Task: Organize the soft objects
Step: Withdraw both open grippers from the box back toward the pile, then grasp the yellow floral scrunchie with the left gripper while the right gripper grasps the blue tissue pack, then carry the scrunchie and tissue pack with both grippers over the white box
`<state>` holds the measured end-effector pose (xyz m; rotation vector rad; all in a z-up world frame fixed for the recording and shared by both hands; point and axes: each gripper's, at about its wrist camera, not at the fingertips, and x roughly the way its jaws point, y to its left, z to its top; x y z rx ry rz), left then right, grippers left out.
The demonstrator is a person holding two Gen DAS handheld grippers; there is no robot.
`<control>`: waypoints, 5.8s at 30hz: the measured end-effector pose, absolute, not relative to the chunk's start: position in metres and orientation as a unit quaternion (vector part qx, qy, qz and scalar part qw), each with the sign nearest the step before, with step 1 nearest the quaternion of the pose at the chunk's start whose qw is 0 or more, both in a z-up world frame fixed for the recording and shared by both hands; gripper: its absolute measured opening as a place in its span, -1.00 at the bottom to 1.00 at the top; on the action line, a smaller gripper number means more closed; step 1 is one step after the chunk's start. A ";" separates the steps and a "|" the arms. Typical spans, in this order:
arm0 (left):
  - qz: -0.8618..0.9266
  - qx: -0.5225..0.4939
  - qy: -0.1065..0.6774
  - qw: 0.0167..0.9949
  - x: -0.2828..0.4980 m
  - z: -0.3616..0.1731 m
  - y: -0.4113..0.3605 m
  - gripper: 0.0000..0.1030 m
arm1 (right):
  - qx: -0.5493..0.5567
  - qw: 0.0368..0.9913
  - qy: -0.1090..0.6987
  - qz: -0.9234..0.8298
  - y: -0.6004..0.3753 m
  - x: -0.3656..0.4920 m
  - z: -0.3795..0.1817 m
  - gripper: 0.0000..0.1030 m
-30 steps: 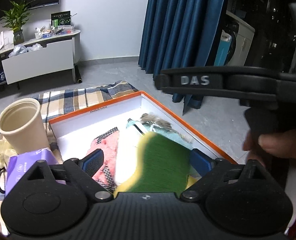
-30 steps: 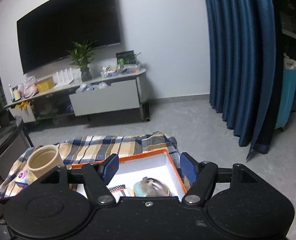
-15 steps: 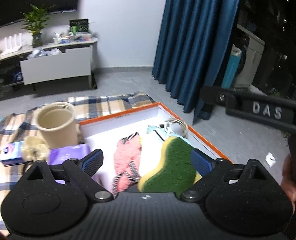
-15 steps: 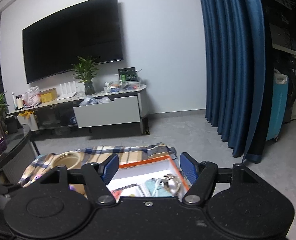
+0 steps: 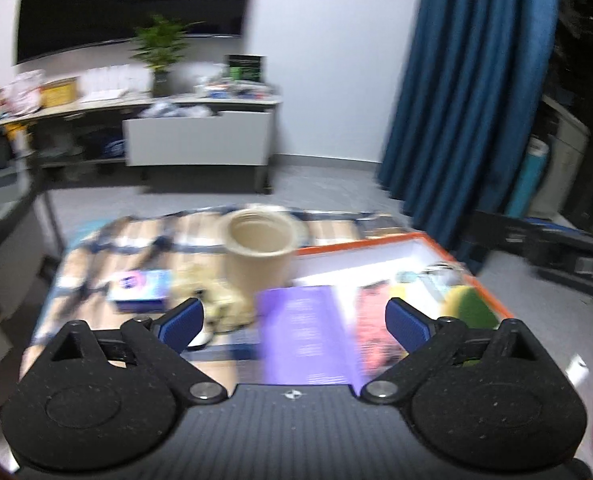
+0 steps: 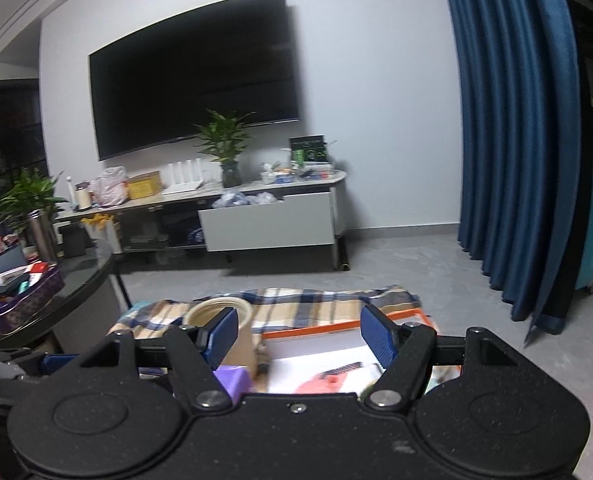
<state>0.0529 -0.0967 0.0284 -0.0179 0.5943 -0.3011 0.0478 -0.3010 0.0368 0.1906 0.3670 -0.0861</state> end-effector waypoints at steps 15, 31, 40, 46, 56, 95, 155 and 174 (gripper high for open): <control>-0.056 -0.017 0.363 0.930 0.132 -0.045 -0.014 0.95 | 0.093 0.976 0.193 -0.019 -0.289 0.055 0.023 0.58; -0.074 -0.013 0.373 0.925 0.190 -0.092 -0.025 0.95 | 0.089 0.975 0.203 -0.009 -0.282 0.066 0.010 0.58; -0.130 0.006 0.343 0.930 0.162 -0.081 -0.033 -0.71 | 0.080 0.977 0.198 0.013 -0.263 0.065 0.016 0.57; -0.159 -0.002 0.308 0.938 0.124 -0.060 -0.022 -0.72 | 0.077 0.977 0.199 0.027 -0.249 0.061 0.021 0.58; -0.107 -0.032 0.280 0.954 0.081 -0.027 0.032 -0.72 | 0.066 0.969 0.223 0.076 -0.199 0.078 0.016 0.58; -0.025 -0.076 0.249 0.965 0.095 -0.011 0.108 -0.72 | 0.064 0.941 0.332 0.006 -0.089 0.281 -0.090 0.74; -0.046 -0.032 0.256 0.965 0.022 0.044 -0.004 -0.72 | 0.057 0.979 0.198 0.010 -0.225 0.036 0.044 0.74; -0.070 -0.026 0.257 0.963 0.023 0.044 -0.020 -0.72 | 0.063 0.979 0.191 -0.017 -0.236 0.029 0.047 0.74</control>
